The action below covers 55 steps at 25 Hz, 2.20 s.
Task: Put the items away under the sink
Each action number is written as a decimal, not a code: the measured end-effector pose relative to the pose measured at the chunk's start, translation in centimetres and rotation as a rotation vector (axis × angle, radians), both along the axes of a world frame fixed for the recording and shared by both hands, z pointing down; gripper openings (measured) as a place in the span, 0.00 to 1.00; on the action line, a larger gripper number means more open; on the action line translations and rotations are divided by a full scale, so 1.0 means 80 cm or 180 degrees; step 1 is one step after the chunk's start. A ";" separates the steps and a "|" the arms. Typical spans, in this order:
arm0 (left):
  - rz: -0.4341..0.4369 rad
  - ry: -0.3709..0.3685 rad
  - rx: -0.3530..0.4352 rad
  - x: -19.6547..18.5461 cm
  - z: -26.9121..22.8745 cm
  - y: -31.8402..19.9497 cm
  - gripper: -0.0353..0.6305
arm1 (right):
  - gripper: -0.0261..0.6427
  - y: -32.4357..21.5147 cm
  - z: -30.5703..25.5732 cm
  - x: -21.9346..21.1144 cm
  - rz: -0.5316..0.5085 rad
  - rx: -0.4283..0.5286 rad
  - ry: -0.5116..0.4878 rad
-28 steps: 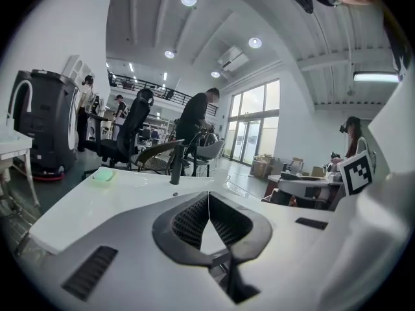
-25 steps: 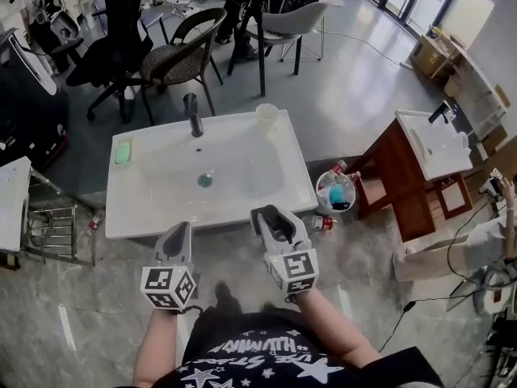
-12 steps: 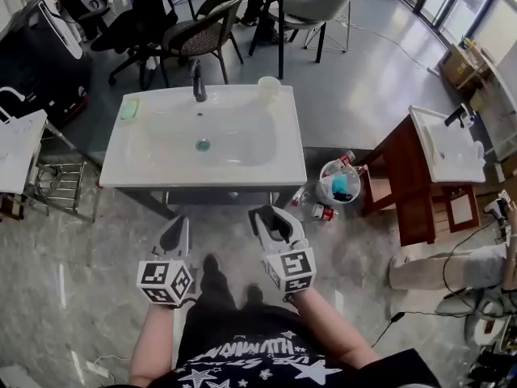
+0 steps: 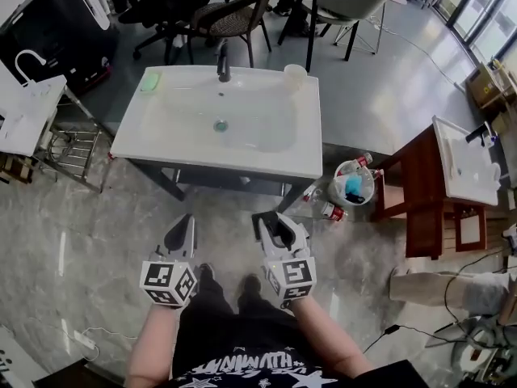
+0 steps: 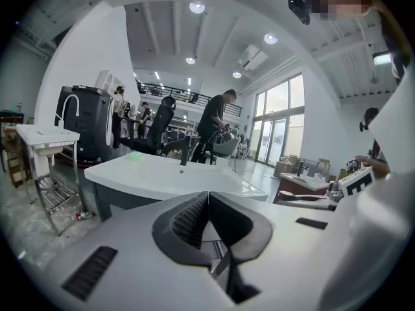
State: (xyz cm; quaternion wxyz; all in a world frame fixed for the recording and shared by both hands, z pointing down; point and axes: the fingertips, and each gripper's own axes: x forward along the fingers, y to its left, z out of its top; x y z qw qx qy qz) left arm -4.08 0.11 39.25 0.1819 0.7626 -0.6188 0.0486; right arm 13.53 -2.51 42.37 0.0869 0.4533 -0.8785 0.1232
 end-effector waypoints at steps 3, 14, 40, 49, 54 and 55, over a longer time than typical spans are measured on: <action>-0.0063 0.0012 -0.0008 -0.021 0.014 -0.002 0.07 | 0.19 -0.005 0.012 -0.012 0.0032 -0.0004 -0.0017; -0.0037 0.0083 0.0018 -0.095 0.089 -0.024 0.07 | 0.19 -0.024 0.078 -0.053 0.0357 -0.0034 0.0133; -0.0142 0.0262 -0.0166 -0.118 0.291 -0.118 0.07 | 0.19 -0.150 0.307 -0.038 0.0528 -0.0116 0.0095; 0.0107 0.0171 -0.0050 -0.084 0.360 -0.151 0.07 | 0.19 -0.197 0.377 -0.008 0.0706 0.0098 0.0148; 0.0239 0.0188 0.0130 -0.087 0.389 -0.173 0.07 | 0.19 -0.217 0.389 0.003 0.0904 0.0302 0.0135; 0.0266 0.0196 0.0149 -0.088 0.396 -0.177 0.07 | 0.19 -0.222 0.391 0.002 0.0923 0.0322 0.0121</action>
